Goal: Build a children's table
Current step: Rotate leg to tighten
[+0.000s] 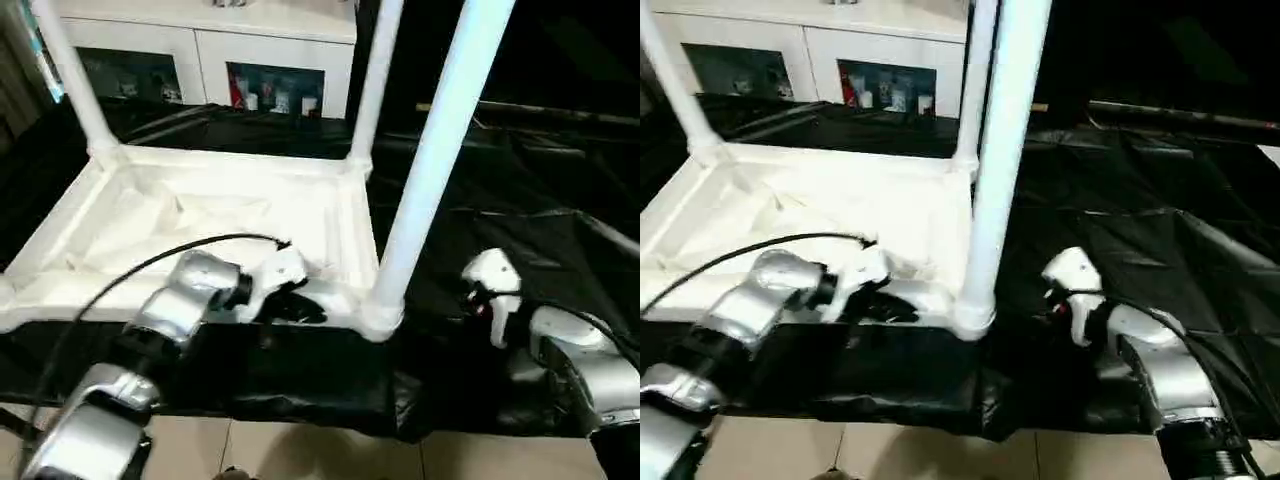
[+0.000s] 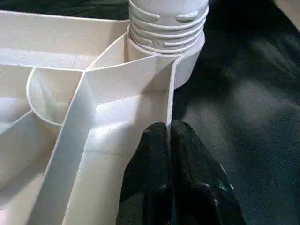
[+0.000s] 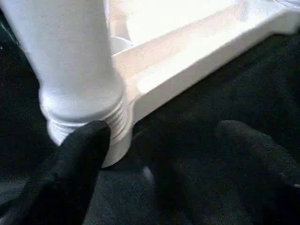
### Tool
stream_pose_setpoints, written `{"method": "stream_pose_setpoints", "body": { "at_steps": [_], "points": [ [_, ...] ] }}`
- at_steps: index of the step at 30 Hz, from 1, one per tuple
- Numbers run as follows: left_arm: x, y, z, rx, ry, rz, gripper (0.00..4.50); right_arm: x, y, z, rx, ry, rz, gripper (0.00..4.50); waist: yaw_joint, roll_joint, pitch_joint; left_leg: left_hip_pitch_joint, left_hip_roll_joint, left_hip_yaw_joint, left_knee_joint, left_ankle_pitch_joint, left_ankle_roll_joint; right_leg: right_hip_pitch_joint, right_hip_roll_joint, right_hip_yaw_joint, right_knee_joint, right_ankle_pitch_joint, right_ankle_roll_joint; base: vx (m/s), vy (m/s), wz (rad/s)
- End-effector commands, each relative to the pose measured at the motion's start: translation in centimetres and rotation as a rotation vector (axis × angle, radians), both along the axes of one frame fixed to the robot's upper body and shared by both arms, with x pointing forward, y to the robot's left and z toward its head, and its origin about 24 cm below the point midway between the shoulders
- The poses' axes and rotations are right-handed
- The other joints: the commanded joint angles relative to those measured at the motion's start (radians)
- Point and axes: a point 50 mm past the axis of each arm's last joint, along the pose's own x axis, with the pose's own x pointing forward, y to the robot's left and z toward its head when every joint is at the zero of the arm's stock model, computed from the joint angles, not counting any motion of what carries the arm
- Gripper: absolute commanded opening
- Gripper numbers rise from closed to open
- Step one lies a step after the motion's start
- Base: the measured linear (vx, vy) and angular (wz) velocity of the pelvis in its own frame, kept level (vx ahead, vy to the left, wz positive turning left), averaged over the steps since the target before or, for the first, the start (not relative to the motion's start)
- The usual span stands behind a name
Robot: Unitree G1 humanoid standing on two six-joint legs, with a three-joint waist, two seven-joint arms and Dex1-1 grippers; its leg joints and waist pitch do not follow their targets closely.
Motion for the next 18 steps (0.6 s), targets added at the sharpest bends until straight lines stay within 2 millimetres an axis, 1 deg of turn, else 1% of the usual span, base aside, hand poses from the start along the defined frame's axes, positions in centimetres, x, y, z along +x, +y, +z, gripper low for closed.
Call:
{"method": "stream_pose_setpoints", "body": {
  "at_steps": [1,2,3,4,5,6,7,8,11,12,13,14,15,16,17,18],
  "points": [
    [0.4,-0.3,-0.5,0.002,0.011,0.093,0.0,0.0,0.9,0.5,0.045,-0.009,0.059,4.41,0.003,-0.004,-0.055,0.004,0.048,-0.033,-0.073,-0.289,0.019,0.042,-0.079,0.045,-0.098,-0.43,-0.148,0.0,0.0,0.0],
    [0.5,-0.5,-0.4,0.005,0.007,0.101,0.0,-0.1,0.9,0.5,0.05,-0.005,0.066,4.41,0.002,-0.005,-0.057,0.001,0.048,-0.034,-0.073,-0.275,0.027,0.043,-0.079,0.044,-0.097,-0.417,-0.143,0.0,0.0,0.0],
    [0.7,-0.6,-0.4,0.009,0.001,0.108,0.0,-0.1,1.1,0.5,0.059,0.003,0.083,4.41,0.002,-0.007,-0.06,0.002,0.047,-0.031,-0.069,-0.252,0.034,0.044,-0.078,0.045,-0.095,-0.382,-0.149,0.0,0.0,0.0],
    [0.7,-0.8,-0.3,0.008,-0.005,0.108,0.0,-0.2,1.1,0.6,0.064,0.005,0.093,4.41,0.003,-0.004,-0.061,0.001,0.047,-0.031,-0.069,-0.239,0.038,0.044,-0.076,0.046,-0.093,-0.359,-0.154,0.0,0.0,0.0],
    [0.8,-0.9,-0.3,0.004,-0.011,0.107,0.0,-0.1,1.2,0.6,0.064,0.004,0.098,4.41,0.004,-0.006,-0.061,-0.001,0.046,-0.029,-0.068,-0.221,0.046,0.045,-0.075,0.046,-0.09,-0.322,-0.163,0.0,0.0,0.0],
    [0.8,-1.2,-0.1,-0.009,-0.019,0.096,0.0,0.2,1.5,0.5,0.043,-0.008,0.093,4.41,0.005,-0.004,-0.061,0.0,0.046,-0.028,-0.068,-0.215,0.05,0.044,-0.074,0.045,-0.09,-0.308,-0.17,0.0,0.0,0.0],
    [0.8,-1.3,-0.1,-0.016,-0.02,0.091,0.0,0.4,1.5,0.4,0.029,-0.016,0.086,4.41,0.005,-0.006,-0.061,-0.001,0.046,-0.027,-0.068,-0.213,0.049,0.043,-0.074,0.045,-0.09,-0.309,-0.171,0.0,0.0,0.0],
    [0.8,-1.6,0.0,-0.027,-0.017,0.084,0.0,0.7,1.7,0.3,-0.001,-0.031,0.068,4.41,0.003,-0.004,-0.06,0.0,0.046,-0.028,-0.069,-0.219,0.041,0.041,-0.074,0.043,-0.09,-0.322,-0.174,0.0,0.0,0.0],
    [0.5,-1.7,0.0,-0.011,-0.015,0.058,0.0,1.5,2.2,0.2,-0.025,-0.051,0.058,4.41,0.002,-0.003,-0.059,0.005,0.047,-0.028,-0.07,-0.239,0.031,0.038,-0.076,0.044,-0.093,-0.353,-0.172,0.0,0.0,0.0],
    [0.5,-1.7,-0.1,-0.007,-0.019,0.056,0.0,1.7,2.4,0.3,-0.019,-0.052,0.061,4.41,0.001,-0.005,-0.059,0.004,0.048,-0.029,-0.071,-0.24,0.03,0.039,-0.075,0.044,-0.092,-0.35,-0.172,0.0,0.0,0.0],
    [0.5,-1.7,-0.1,-0.006,-0.019,0.057,0.0,1.7,2.4,0.3,-0.017,-0.052,0.061,4.41,0.002,-0.003,-0.06,0.005,0.049,-0.029,-0.071,-0.238,0.03,0.04,-0.075,0.045,-0.09,-0.34,-0.174,0.0,0.0,0.0],
    [0.5,-1.6,-0.2,-0.003,-0.025,0.059,0.0,1.9,2.5,0.5,-0.013,-0.054,0.057,4.41,0.001,-0.008,-0.061,0.004,0.049,-0.027,-0.071,-0.23,0.034,0.04,-0.075,0.046,-0.089,-0.321,-0.178,0.0,0.0,0.0],
    [0.5,-1.6,-0.2,-0.002,-0.026,0.061,0.0,2.0,2.5,0.5,0.001,-0.048,0.06,4.41,0.004,-0.006,-0.061,0.003,0.049,-0.027,-0.07,-0.219,0.037,0.041,-0.075,0.047,-0.086,-0.301,-0.183,0.0,0.0,0.0],
    [0.5,-1.7,-0.2,-0.006,-0.03,0.059,0.0,2.0,2.5,0.5,0.011,-0.044,0.063,4.41,0.004,-0.006,-0.061,0.003,0.049,-0.026,-0.07,-0.216,0.039,0.041,-0.075,0.047,-0.085,-0.294,-0.184,0.0,0.0,0.0],
    [0.5,-1.6,-0.2,-0.006,-0.028,0.061,0.0,2.0,2.6,0.5,0.018,-0.04,0.067,4.41,0.006,-0.009,-0.06,0.002,0.048,-0.026,-0.07,-0.214,0.044,0.042,-0.077,0.046,-0.086,-0.297,-0.183,0.0,0.0,0.0],
    [0.5,-1.5,-0.3,-0.006,-0.027,0.062,0.0,2.0,2.6,0.5,0.024,-0.037,0.071,4.26,0.006,-0.01,-0.06,0.002,0.048,-0.026,-0.069,-0.217,0.046,0.042,-0.077,0.046,-0.088,-0.314,-0.178,0.0,0.0,0.0]
  ]
}}
